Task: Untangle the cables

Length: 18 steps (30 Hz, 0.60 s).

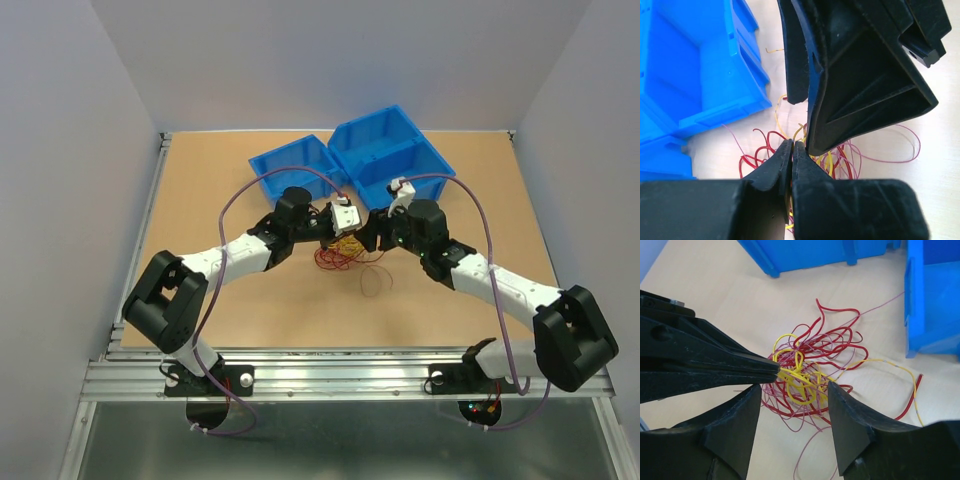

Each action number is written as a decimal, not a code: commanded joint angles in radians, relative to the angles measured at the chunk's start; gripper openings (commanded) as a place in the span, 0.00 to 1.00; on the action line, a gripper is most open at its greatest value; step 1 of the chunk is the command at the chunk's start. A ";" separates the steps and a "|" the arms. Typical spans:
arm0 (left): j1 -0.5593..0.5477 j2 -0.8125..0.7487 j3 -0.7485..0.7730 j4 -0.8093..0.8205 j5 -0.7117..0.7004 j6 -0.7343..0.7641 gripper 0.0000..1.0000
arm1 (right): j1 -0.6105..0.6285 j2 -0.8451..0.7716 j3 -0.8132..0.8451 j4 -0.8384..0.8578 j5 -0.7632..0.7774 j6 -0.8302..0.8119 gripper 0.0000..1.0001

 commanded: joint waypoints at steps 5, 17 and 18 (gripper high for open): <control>0.003 -0.063 0.027 -0.004 0.036 0.005 0.00 | 0.012 0.026 0.001 0.124 0.013 -0.055 0.59; 0.007 -0.061 0.033 -0.015 0.054 -0.002 0.00 | 0.029 0.041 -0.002 0.144 0.103 -0.064 0.49; 0.007 -0.058 0.033 -0.019 0.056 0.000 0.00 | 0.027 0.044 -0.004 0.152 0.106 -0.064 0.49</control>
